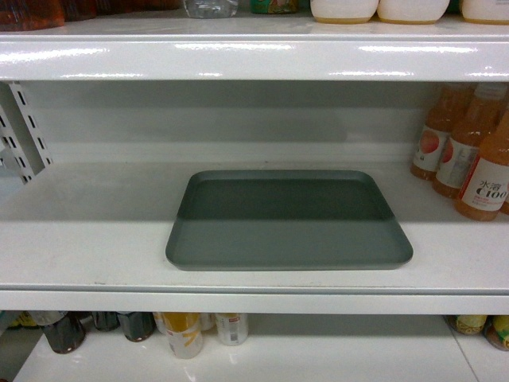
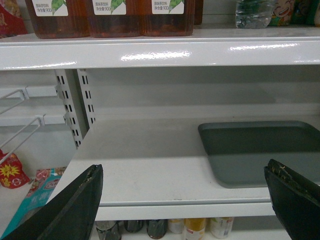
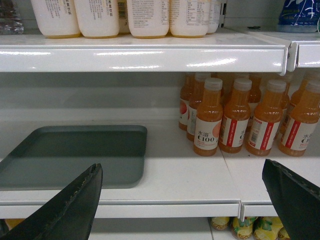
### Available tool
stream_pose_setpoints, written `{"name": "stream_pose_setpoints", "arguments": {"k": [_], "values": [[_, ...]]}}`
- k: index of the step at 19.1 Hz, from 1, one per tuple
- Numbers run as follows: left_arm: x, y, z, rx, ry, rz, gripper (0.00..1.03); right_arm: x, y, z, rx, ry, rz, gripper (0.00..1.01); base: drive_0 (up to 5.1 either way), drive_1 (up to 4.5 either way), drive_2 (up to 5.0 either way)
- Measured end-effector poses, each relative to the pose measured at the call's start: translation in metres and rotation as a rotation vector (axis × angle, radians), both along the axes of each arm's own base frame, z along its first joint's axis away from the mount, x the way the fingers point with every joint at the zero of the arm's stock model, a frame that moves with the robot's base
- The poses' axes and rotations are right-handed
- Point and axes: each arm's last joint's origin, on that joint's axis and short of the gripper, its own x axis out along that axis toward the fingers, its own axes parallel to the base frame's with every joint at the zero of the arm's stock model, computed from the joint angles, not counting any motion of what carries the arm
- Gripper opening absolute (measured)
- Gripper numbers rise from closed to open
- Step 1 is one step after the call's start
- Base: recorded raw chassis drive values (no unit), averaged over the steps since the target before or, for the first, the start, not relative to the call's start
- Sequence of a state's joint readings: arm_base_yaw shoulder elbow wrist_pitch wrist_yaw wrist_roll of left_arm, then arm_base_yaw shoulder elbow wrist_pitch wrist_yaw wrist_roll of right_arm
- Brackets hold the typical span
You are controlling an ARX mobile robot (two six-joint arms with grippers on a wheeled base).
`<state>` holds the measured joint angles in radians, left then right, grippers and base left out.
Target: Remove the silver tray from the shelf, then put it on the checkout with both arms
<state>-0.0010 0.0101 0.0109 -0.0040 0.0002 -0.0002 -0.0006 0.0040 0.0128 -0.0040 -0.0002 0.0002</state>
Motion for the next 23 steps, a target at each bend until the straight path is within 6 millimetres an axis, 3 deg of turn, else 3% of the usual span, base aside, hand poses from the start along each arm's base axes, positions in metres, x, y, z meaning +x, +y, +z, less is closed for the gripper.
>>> {"name": "stream_pose_setpoints", "arguments": {"k": [22, 23], "values": [[0.0, 0.0, 0.0, 0.0, 0.0, 0.0, 0.98, 0.0, 0.0, 0.0, 0.0, 0.0, 0.0, 0.98, 0.0, 0.0, 0.0], [0.0, 0.0, 0.0, 0.0, 0.0, 0.0, 0.98, -0.0003, 0.0004, -0.0022, 0.008, 0.089, 0.031, 0.98, 0.0, 0.0, 0.0]]}}
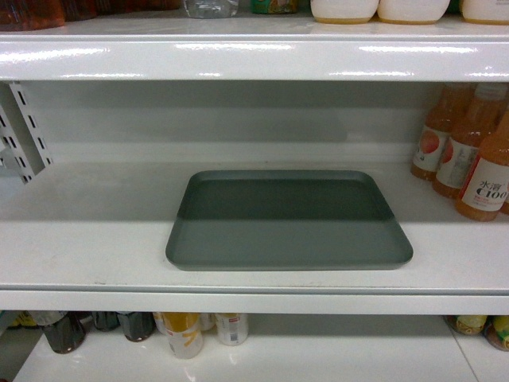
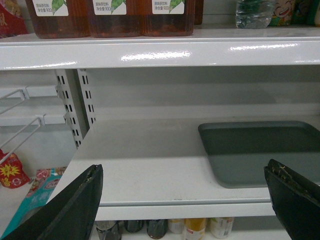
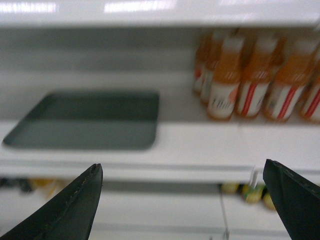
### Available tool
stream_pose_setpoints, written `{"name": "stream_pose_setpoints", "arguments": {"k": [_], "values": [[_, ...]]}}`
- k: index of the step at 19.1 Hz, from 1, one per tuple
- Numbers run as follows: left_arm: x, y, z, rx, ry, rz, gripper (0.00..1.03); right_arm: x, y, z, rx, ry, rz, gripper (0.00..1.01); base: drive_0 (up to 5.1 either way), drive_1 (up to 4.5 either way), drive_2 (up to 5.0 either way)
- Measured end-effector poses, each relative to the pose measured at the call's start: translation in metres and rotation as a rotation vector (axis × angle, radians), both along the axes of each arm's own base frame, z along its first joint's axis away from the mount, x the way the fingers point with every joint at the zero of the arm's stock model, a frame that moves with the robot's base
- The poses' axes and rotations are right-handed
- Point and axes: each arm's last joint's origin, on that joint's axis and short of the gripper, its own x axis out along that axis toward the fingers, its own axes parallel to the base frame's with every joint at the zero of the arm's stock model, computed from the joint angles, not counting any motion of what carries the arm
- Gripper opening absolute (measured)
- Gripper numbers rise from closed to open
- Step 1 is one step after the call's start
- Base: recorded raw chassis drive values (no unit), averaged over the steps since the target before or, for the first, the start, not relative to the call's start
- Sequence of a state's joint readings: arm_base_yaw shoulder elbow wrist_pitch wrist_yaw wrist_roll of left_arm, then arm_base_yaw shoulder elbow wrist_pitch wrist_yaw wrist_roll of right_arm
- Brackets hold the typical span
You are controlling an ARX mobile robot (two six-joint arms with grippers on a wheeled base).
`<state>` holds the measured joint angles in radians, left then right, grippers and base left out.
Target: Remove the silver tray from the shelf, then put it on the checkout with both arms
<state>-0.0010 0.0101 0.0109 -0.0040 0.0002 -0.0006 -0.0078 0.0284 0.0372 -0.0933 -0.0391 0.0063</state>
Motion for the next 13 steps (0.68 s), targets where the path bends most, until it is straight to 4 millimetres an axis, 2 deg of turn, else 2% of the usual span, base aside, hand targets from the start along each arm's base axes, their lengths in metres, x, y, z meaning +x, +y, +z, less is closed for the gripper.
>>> {"name": "stream_pose_setpoints", "arguments": {"k": [1, 2, 4, 7, 10, 11, 13], "values": [[-0.001, 0.0, -0.002, -0.012, 0.113, 0.041, 0.98, 0.007, 0.003, -0.001, 0.013, 0.167, 0.067, 0.98, 0.0, 0.0, 0.0], [0.003, -0.004, -0.001, -0.006, 0.285, 0.075, 0.98, 0.017, 0.007, -0.003, 0.019, 0.221, 0.099, 0.98, 0.0, 0.0, 0.0], [0.031, -0.009, -0.009, 0.011, 0.435, 0.075, 0.98, 0.039, 0.016, -0.009, 0.021, 0.289, 0.153, 0.98, 0.0, 0.0, 0.0], [0.082, -0.02, -0.028, 0.009, 0.529, 0.008, 0.98, 0.087, 0.03, -0.016, 0.033, 0.363, 0.185, 0.98, 0.0, 0.0, 0.0], [0.138, -0.042, -0.051, 0.006, 0.6, -0.052, 0.98, 0.138, 0.042, -0.039, 0.068, 0.469, 0.188, 0.98, 0.0, 0.0, 0.0], [0.15, -0.045, -0.061, 0.006, 0.643, -0.051, 0.98, 0.151, 0.045, -0.047, 0.082, 0.497, 0.186, 0.98, 0.0, 0.0, 0.0], [0.159, -0.048, -0.068, 0.003, 0.673, -0.05, 0.98, 0.161, 0.047, -0.053, 0.094, 0.513, 0.18, 0.98, 0.0, 0.0, 0.0]]}}
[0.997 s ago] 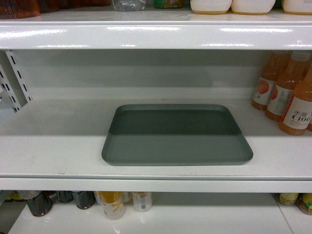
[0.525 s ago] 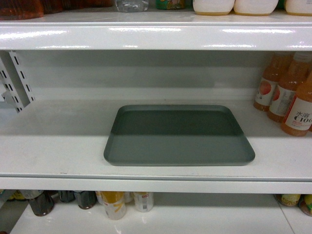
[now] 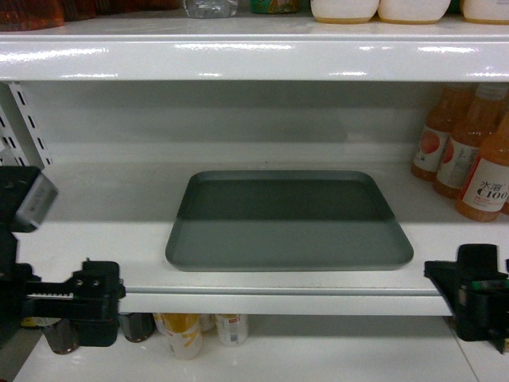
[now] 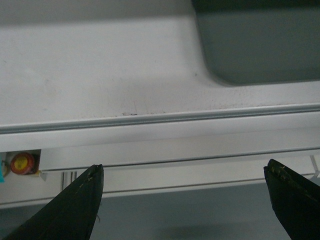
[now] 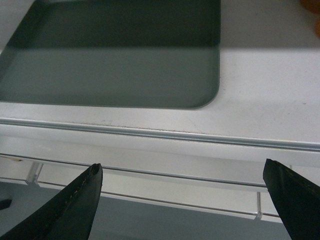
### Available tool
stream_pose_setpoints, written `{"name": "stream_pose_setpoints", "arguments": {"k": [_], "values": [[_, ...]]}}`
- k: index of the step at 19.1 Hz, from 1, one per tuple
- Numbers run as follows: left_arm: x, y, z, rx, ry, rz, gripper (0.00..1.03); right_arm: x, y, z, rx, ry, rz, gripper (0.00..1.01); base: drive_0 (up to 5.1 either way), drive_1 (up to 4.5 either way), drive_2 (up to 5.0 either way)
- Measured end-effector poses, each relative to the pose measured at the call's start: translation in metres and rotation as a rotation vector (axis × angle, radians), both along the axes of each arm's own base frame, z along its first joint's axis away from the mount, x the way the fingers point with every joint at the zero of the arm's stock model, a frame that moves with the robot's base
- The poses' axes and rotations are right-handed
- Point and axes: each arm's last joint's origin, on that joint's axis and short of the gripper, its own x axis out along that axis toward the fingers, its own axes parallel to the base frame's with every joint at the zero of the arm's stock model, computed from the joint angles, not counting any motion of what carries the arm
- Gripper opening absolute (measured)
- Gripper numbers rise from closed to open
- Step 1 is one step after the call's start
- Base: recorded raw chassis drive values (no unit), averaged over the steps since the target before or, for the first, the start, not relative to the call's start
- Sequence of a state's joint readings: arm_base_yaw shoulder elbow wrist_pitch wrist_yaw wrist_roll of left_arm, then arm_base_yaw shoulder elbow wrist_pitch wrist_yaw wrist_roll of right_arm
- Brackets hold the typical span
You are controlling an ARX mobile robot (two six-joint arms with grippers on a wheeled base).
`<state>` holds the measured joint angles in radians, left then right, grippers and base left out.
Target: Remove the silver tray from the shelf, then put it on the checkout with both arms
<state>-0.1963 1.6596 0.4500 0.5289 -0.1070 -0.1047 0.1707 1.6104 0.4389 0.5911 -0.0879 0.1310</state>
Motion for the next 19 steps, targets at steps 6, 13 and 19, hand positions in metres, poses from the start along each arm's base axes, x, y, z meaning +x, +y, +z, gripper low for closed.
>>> {"name": "stream_pose_setpoints", "arguments": {"k": [6, 13, 19], "values": [[0.029, -0.006, -0.013, 0.005, 0.042, 0.003, 0.98, 0.031, 0.005, -0.017, 0.04, 0.065, -0.036, 0.98, 0.0, 0.0, 0.0], [0.098, -0.028, -0.025, 0.01, 0.038, -0.015, 0.98, 0.1, 0.008, -0.043, 0.033, 0.096, -0.147, 0.98, 0.0, 0.0, 0.0], [0.152, -0.043, -0.048, 0.044, 0.118, 0.006, 0.98, 0.181, 0.016, -0.071, -0.024, 0.191, -0.186, 0.98, 0.0, 0.0, 0.0]]}}
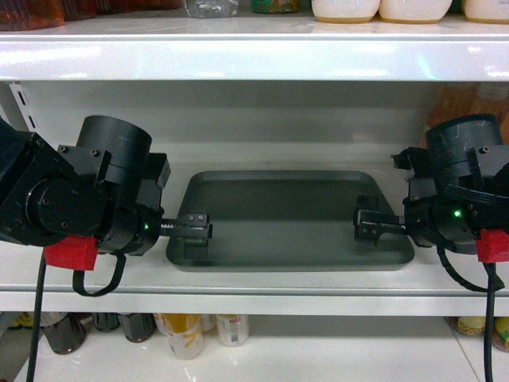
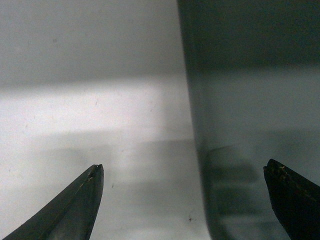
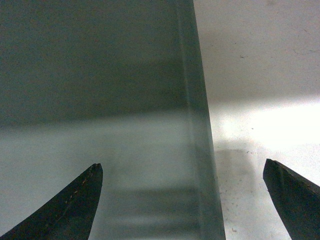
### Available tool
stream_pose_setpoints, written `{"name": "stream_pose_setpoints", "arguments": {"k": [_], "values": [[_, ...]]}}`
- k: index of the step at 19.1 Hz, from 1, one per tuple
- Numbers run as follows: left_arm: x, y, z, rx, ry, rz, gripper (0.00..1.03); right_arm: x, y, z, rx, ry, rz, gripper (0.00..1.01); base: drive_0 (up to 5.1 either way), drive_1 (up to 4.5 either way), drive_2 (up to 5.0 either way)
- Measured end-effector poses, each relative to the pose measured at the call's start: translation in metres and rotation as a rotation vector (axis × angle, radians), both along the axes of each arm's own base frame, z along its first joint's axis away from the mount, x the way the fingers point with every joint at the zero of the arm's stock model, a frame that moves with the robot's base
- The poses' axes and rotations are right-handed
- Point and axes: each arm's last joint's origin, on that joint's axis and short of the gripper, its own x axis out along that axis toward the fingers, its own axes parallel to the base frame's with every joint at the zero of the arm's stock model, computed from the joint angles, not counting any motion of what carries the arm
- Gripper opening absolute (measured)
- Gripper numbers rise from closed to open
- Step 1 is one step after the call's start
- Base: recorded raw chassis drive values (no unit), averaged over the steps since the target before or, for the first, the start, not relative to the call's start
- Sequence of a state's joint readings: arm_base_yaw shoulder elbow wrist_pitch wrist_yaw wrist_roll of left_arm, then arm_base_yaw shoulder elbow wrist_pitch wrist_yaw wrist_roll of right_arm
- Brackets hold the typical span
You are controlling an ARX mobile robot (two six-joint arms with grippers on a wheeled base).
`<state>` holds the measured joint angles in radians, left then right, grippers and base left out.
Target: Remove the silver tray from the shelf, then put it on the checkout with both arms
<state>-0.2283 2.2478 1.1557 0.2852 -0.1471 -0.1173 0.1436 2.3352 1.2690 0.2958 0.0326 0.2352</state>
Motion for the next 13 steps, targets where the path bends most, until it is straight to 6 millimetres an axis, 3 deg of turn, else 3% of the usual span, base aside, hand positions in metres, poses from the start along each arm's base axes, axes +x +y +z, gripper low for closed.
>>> {"name": "stream_pose_setpoints", "arguments": {"k": [3, 5, 10, 13], "values": [[0.0006, 0.0017, -0.0058, -0.024, 0.043, 0.018, 0.97, 0.0091, 0.001, -0.0029, -0.024, 0.013, -0.003, 0.98, 0.0, 0.0, 0.0], [0.001, 0.0024, -0.0062, -0.049, 0.054, 0.016, 0.85, 0.0107, 0.001, -0.0042, -0.034, 0.024, -0.002, 0.87, 0.0, 0.0, 0.0], [-0.0017, 0.0008, -0.0103, -0.088, 0.064, 0.01, 0.43, 0.0099, 0.001, -0.0065, -0.036, 0.025, 0.001, 0.45, 0.0, 0.0, 0.0], [-0.0059, 0.0054, -0.0131, -0.143, 0.056, 0.05, 0.04, 0.0041, -0.0013, -0.0088, -0.022, 0.029, -0.01, 0.04, 0.0, 0.0, 0.0]]}}
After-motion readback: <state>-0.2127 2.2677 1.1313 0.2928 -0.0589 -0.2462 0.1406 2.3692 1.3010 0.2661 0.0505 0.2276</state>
